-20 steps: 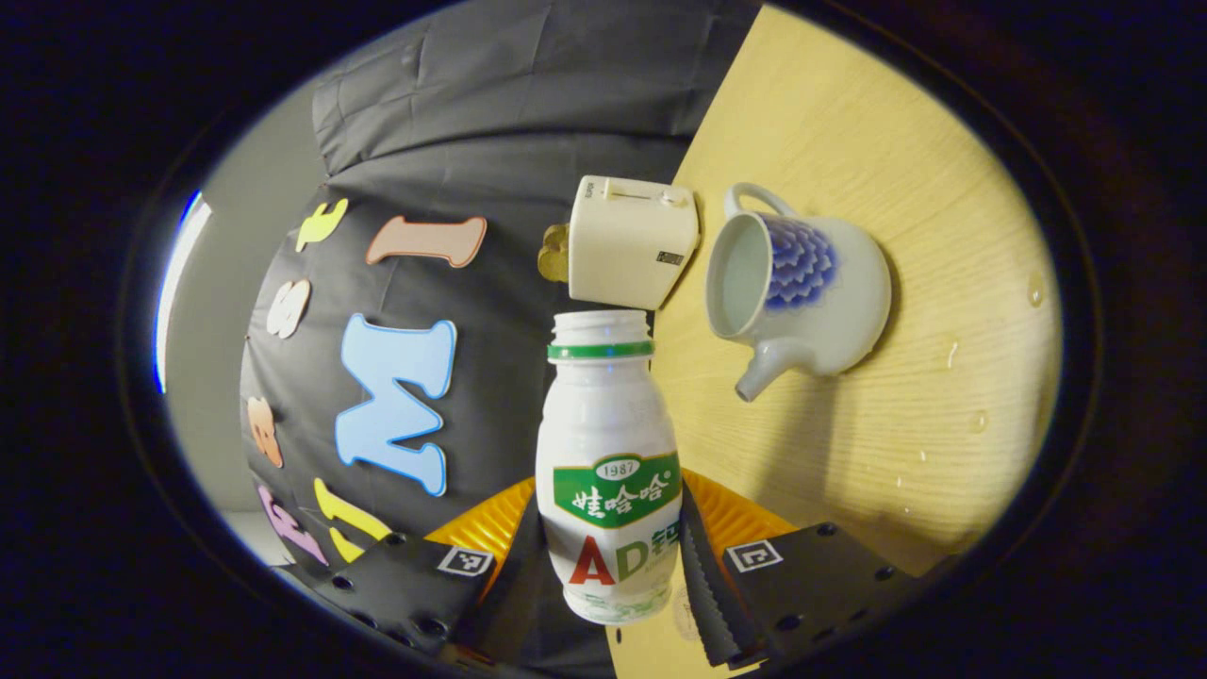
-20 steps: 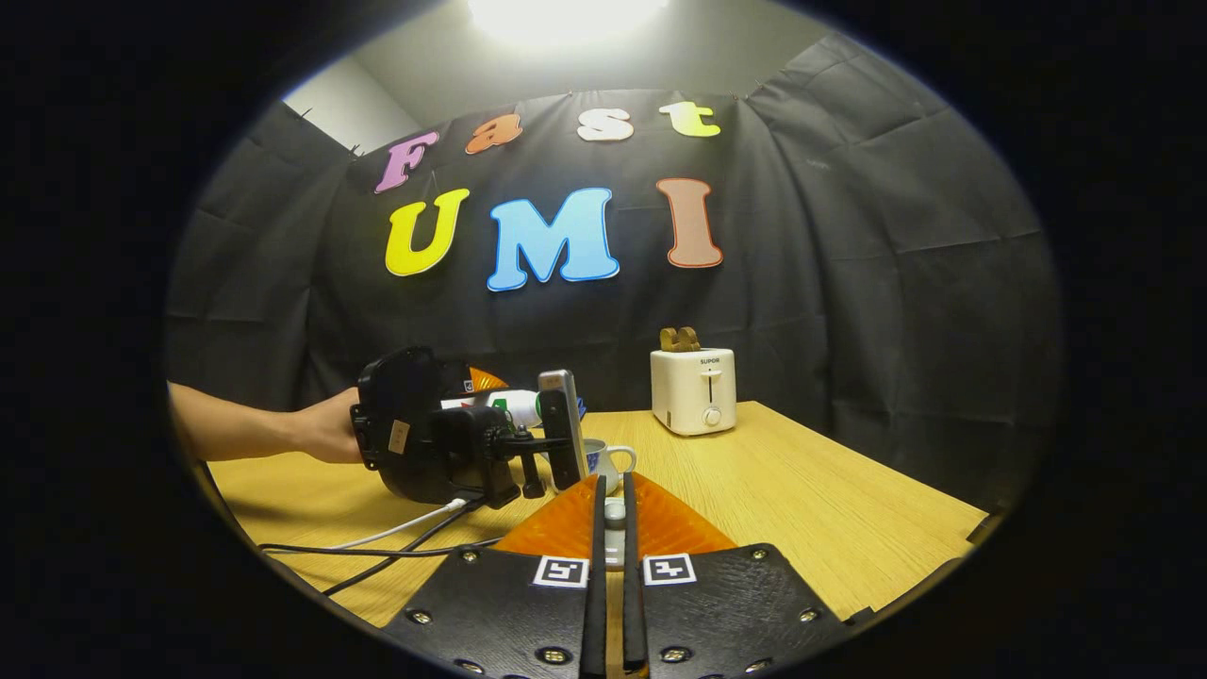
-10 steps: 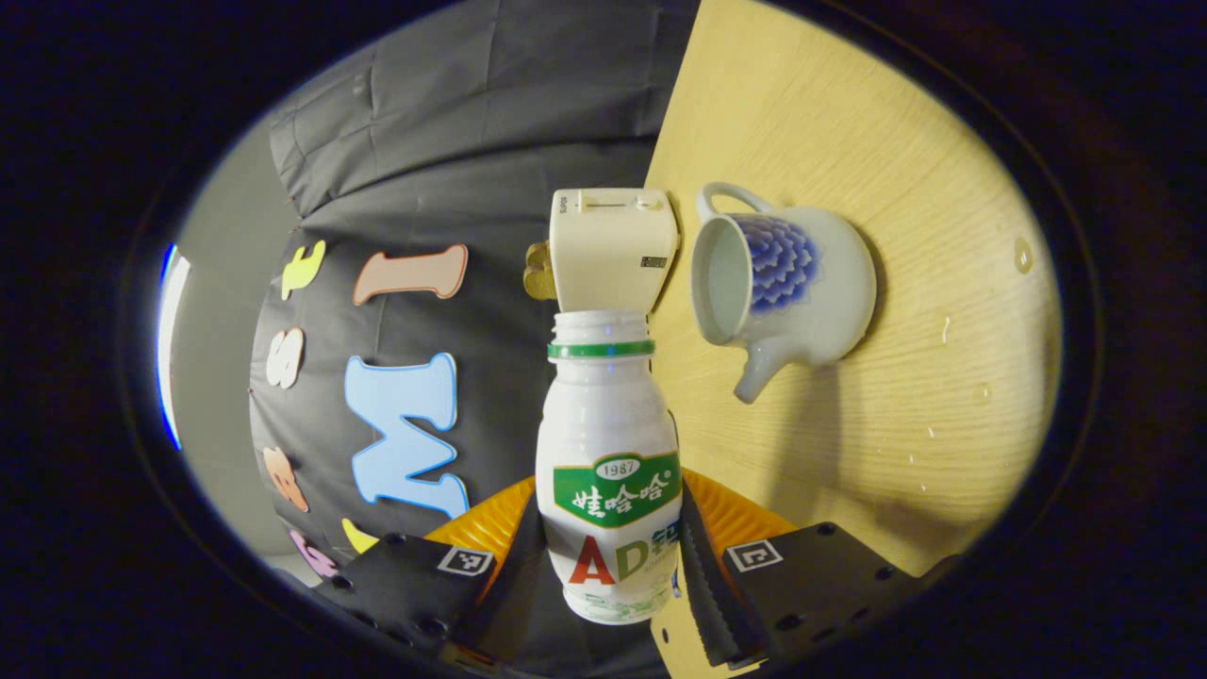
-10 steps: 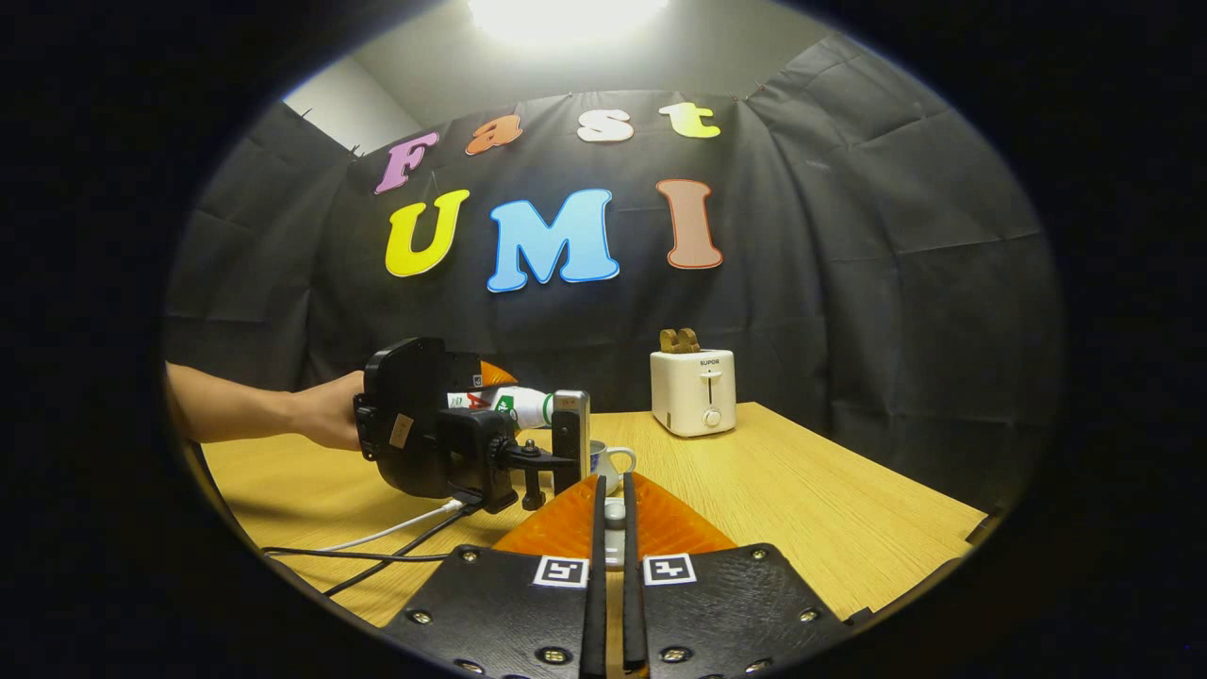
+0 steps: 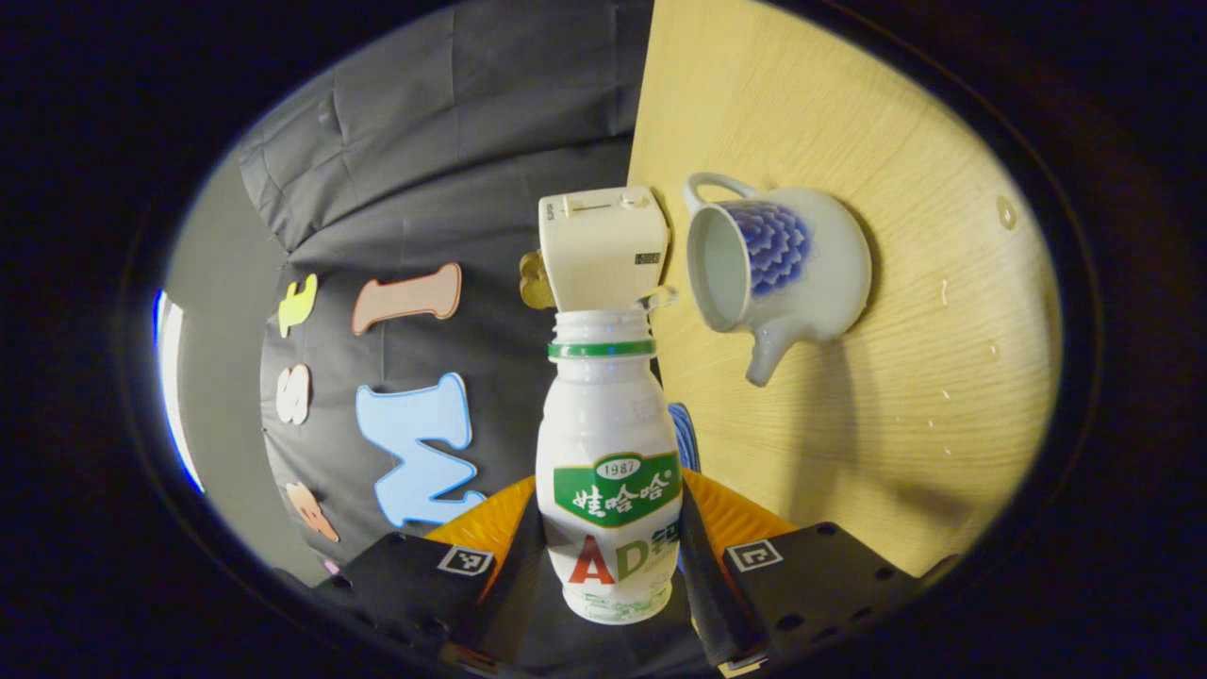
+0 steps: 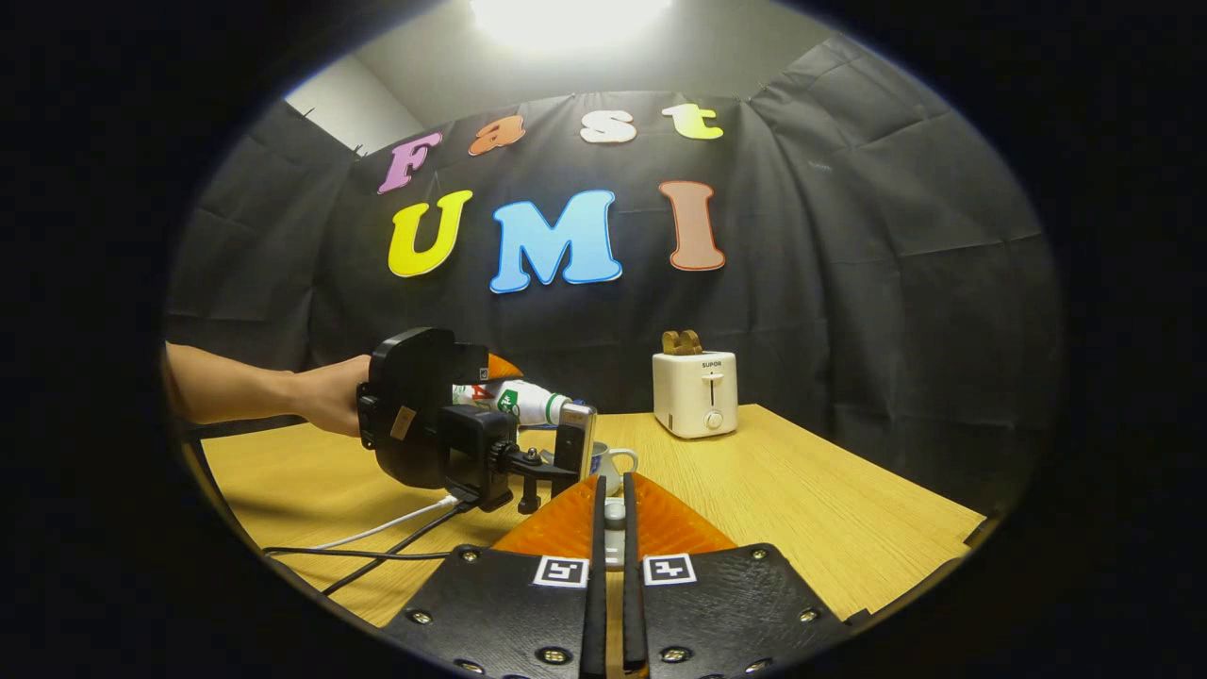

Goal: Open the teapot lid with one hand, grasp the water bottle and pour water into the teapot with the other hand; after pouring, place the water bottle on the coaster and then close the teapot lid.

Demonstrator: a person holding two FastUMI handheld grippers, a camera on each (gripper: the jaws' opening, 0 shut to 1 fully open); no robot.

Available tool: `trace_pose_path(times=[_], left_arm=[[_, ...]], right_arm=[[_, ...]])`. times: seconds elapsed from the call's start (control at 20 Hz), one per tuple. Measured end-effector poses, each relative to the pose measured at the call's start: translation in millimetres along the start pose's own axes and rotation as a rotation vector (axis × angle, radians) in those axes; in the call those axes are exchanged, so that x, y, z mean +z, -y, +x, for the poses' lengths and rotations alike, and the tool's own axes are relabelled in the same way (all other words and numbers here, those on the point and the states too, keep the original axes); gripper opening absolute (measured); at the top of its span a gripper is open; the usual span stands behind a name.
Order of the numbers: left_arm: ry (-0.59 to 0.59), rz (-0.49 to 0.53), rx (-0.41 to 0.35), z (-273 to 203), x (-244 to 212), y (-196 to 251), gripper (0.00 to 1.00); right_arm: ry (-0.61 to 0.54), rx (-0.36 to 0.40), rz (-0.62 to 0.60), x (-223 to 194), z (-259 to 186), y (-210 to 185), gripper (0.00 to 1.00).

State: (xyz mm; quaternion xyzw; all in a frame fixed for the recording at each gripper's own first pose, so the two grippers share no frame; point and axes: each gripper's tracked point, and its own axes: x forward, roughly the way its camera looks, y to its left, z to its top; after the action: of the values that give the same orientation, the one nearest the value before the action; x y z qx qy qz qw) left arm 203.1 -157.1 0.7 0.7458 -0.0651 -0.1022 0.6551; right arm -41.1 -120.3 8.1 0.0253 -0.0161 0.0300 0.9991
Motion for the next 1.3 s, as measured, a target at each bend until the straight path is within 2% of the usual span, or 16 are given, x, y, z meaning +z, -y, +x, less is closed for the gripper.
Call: trace_pose_path(times=[0.45, 0.55, 0.6, 1.25, 1.3], left_arm=[[0.010, 0.035, 0.002, 0.2, 1.6, -1.5, 0.80], [0.009, 0.046, 0.002, 0.3, 0.6, -2.0, 0.70], [0.008, 0.050, 0.000, 0.6, 0.7, -1.3, 0.80], [0.009, 0.118, 0.011, -0.5, 0.7, -5.1, 0.80], [0.010, 0.123, 0.014, -0.2, 1.0, -5.1, 0.70]], right_arm=[[-0.004, 0.002, 0.002, 0.4, -0.7, 0.3, 0.07], [-0.001, 0.001, 0.006, 2.0, -0.9, 0.5, 0.06], [0.000, 0.001, 0.005, 2.3, -0.7, 0.8, 0.06], [-0.001, -0.001, 0.007, 3.4, -1.4, 2.0, 0.07], [0.000, 0.001, 0.007, 3.2, -2.1, 2.5, 0.06]])
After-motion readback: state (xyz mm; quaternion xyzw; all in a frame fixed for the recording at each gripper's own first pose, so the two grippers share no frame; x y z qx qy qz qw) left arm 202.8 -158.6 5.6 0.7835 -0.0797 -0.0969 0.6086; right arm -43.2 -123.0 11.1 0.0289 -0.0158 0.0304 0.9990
